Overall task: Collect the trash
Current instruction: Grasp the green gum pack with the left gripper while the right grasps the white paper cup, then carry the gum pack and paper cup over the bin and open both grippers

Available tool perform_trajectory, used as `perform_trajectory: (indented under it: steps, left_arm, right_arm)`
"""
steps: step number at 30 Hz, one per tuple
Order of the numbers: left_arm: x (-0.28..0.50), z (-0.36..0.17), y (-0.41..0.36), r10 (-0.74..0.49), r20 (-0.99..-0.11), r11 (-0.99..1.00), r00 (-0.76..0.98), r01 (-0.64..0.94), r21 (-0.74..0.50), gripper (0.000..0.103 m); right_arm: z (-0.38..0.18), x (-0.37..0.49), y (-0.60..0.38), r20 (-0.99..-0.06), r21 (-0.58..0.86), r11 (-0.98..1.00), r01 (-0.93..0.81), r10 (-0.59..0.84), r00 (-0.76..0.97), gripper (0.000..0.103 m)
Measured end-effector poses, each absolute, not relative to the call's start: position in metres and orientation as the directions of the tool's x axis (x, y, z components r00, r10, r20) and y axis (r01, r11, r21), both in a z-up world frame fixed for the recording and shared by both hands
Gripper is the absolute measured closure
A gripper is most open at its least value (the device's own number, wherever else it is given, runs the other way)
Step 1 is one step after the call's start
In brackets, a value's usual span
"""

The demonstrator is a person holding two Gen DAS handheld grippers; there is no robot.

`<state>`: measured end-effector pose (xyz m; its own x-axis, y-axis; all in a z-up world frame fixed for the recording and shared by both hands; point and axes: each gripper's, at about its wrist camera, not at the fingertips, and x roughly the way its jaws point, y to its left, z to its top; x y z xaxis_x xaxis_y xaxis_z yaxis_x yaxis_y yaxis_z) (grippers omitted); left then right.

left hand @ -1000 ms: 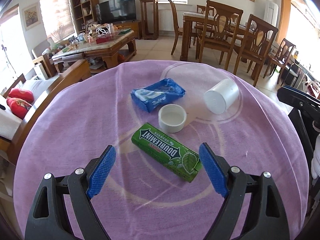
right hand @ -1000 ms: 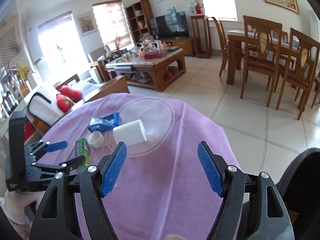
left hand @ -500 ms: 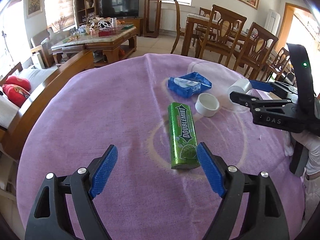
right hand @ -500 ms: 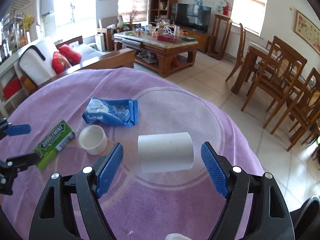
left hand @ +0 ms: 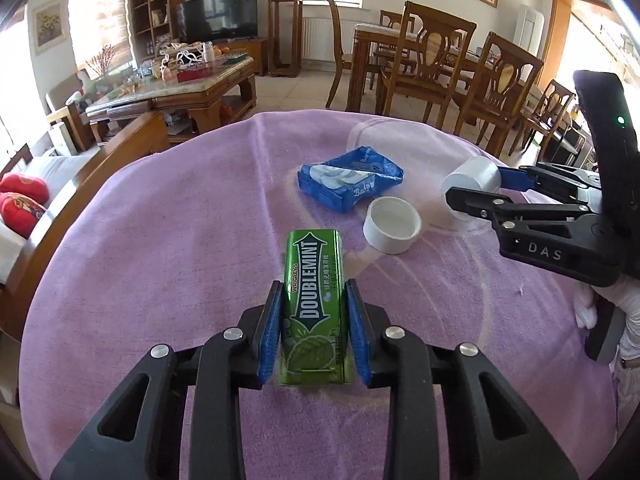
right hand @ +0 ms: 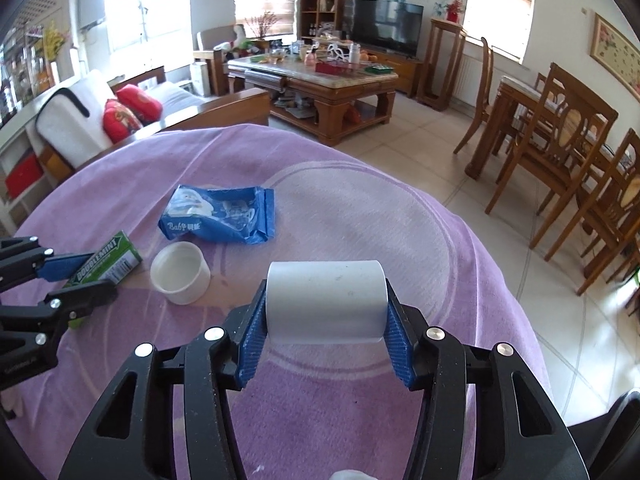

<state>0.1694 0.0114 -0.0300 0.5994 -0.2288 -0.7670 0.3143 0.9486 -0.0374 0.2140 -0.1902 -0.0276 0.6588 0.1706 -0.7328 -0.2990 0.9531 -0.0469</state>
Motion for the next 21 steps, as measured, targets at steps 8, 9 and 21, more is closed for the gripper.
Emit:
perform_trajectory:
  steps: [8, 9, 21]
  left_arm:
    - [0.144, 0.003, 0.002, -0.286, -0.679, 0.941, 0.676, 0.333, -0.065, 0.072]
    - [0.139, 0.010, -0.003, -0.300, -0.663, 0.937, 0.686, 0.343, -0.068, 0.072]
    - [0.087, 0.060, -0.128, -0.516, -0.555, 0.805, 0.653, 0.590, -0.055, 0.072]
  right_arm:
    - [0.007, 0.174, -0.214, -0.670, 0.064, 0.947, -0.316, 0.275, 0.689, 0.051]
    - [0.013, 0.166, -0.221, -0.654, 0.079, 0.946, -0.313, 0.286, 0.700, 0.051]
    - [0.073, 0.039, -0.376, -0.486, 0.178, 0.973, -0.145, 0.215, 0.847, 0.051]
